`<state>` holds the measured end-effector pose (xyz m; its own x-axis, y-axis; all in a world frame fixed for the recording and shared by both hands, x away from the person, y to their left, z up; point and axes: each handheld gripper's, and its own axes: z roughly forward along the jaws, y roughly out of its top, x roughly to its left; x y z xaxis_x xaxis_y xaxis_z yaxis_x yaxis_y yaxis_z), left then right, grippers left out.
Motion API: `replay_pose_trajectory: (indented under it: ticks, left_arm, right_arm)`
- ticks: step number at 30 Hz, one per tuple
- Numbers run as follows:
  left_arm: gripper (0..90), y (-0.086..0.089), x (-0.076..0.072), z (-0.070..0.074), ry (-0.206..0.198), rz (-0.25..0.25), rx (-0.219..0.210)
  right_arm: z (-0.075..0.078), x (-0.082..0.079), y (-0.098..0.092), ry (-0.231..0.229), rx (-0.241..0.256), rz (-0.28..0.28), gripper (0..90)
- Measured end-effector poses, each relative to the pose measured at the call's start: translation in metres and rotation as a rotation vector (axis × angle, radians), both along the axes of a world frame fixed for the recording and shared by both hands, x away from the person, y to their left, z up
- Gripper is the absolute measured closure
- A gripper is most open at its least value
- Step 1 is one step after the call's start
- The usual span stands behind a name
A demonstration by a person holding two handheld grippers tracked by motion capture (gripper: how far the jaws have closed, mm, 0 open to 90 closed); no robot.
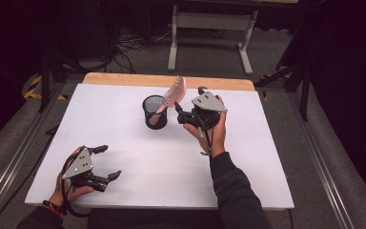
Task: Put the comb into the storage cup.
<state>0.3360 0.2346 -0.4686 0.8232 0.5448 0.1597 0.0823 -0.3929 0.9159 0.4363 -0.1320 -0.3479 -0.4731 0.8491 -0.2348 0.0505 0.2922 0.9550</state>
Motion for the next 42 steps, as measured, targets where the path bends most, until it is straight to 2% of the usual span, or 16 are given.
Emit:
replay_pose_trajectory:
  ticks: [22, 25, 31, 39, 42]
  left_arm:
    - [5.4, 0.0, 0.0, 0.0, 0.003, 0.002, -0.001]
    - [5.3, 0.0, 0.001, -0.001, 0.003, 0.002, 0.003]
    - [5.3, 0.0, 0.001, -0.001, 0.003, 0.003, 0.001]
    - [5.3, 0.0, 0.001, -0.001, 0.001, 0.004, 0.002]
    - [5.3, 0.0, 0.001, -0.001, 0.002, 0.004, 0.005]
  right_arm:
    - [-0.004, -0.009, -0.008, -0.011, -0.045, 0.001, 13.3]
    - [-0.004, -0.01, -0.008, -0.016, -0.065, -0.008, 13.3]
    - [-0.007, -0.012, -0.01, -0.009, -0.077, -0.007, 13.3]
    - [-0.012, -0.016, -0.014, 0.004, -0.076, 0.003, 13.3]
    - [-0.014, -0.018, -0.016, 0.008, -0.055, 0.007, 13.5]
